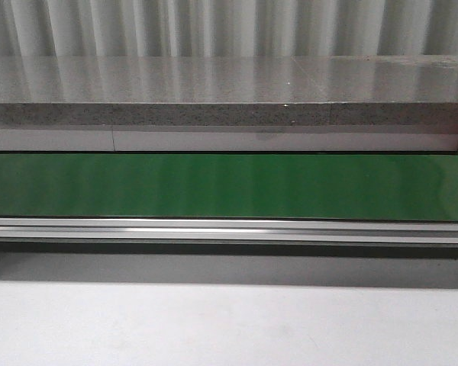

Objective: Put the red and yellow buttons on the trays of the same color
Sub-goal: 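Grasp the red-capped button with the left gripper and lift it over the belt, then lower the red button onto the green belt and open the left gripper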

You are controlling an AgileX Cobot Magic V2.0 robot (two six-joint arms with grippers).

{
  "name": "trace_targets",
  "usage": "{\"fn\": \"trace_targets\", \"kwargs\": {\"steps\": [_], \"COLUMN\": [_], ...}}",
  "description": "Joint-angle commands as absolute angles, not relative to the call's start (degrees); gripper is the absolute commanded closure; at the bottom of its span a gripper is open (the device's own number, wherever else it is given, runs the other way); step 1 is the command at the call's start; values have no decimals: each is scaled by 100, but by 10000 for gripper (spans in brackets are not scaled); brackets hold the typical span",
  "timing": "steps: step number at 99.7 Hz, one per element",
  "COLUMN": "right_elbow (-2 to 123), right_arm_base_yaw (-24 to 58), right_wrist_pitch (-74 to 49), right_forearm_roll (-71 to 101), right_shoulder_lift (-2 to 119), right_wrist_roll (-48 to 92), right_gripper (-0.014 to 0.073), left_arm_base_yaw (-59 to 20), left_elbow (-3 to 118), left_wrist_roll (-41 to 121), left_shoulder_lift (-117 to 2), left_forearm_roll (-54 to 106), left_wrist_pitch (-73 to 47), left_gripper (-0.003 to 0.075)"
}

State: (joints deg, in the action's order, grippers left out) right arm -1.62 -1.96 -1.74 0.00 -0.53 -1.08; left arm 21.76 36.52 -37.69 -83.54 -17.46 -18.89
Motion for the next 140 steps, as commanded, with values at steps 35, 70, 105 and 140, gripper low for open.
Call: {"fn": "trace_targets", "kwargs": {"steps": [35,70,105,140], "right_elbow": [-69,-69,-69,-69], "right_arm_base_yaw": [-228,-228,-228,-228], "right_wrist_pitch": [286,286,286,286], "right_forearm_roll": [-61,-61,-61,-61], "right_shoulder_lift": [-147,-147,-147,-147], "right_wrist_roll": [-79,-79,-79,-79], "right_gripper": [659,659,659,659], "left_arm_base_yaw": [2197,2160,1180,418], "left_elbow": [3909,5385,6382,7209], "left_wrist_roll": [-3723,-855,-313,-215], "left_shoulder_lift": [-7088,-6402,-7576,-8917], "left_forearm_roll": [-1571,861,1220,972], "left_wrist_pitch": [-2606,-3717,-3730,-3904], "left_gripper": [739,739,739,739]}}
